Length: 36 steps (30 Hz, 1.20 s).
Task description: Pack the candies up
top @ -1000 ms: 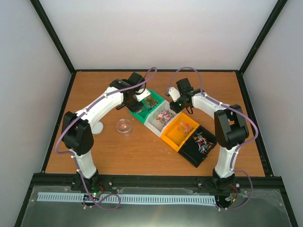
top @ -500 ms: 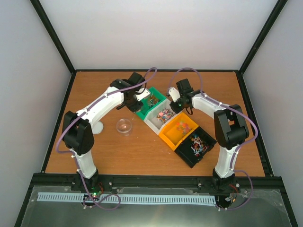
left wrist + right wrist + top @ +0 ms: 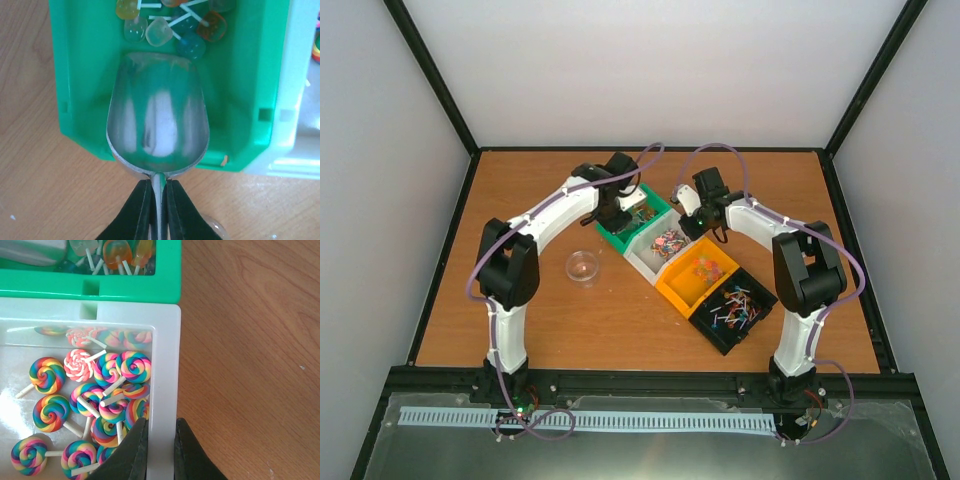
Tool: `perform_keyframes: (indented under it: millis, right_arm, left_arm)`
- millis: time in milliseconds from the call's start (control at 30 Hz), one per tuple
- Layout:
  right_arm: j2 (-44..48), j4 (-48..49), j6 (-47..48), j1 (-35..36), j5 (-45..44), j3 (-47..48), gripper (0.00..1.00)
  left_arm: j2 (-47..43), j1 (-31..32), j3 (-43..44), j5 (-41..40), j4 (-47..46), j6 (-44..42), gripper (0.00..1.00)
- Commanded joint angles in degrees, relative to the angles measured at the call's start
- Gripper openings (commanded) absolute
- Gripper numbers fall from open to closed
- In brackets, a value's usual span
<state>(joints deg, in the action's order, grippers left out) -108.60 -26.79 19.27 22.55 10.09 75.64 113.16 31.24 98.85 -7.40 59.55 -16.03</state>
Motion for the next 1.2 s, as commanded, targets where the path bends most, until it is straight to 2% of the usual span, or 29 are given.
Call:
perform_keyframes:
  millis: [0, 133, 300, 467, 700, 800, 1167]
  right_arm:
    - [0.5, 2.1, 2.3, -0.2, -0.7, -1.7, 0.03]
    - [0.8, 2.6, 3.1, -0.1, 0.6, -2.4, 0.03]
    - [1.3, 3.2, 3.5, -0.8, 3.8, -3.1, 0.03]
    - [1.6, 3.7, 3.7, -2.1, 7.5, -3.7, 0.03]
    - [2.6, 4.1, 3.6, -3.8, 12.7, -4.2, 0.03]
    - [2.6, 3.9, 3.4, -3.9, 12.7, -4.1, 0.03]
    - [2.1, 3.4, 2.2, -4.9, 11.3, -3.7, 0.03]
  left_arm:
    - [3.6, -0.5, 3.5, 1.7, -0.8, -1.5, 0.01]
    - [6.0, -1.3, 2.9, 3.8, -3.3, -1.9, 0.01]
    - [6.5, -4.1, -1.2, 11.6, -9.6, -2.6, 0.01]
    - [3.5, -6.9, -9.6, 18.1, -20.6, -2.1, 0.01]
    - [-3.9, -7.2, -23.0, 23.6, -38.2, -1.1, 0.01]
    - [-6.3, -7.2, -27.8, 23.4, -44.6, -0.3, 0.01]
    - [-13.6, -7.8, -37.9, 25.8, -58.1, 2.3, 0.01]
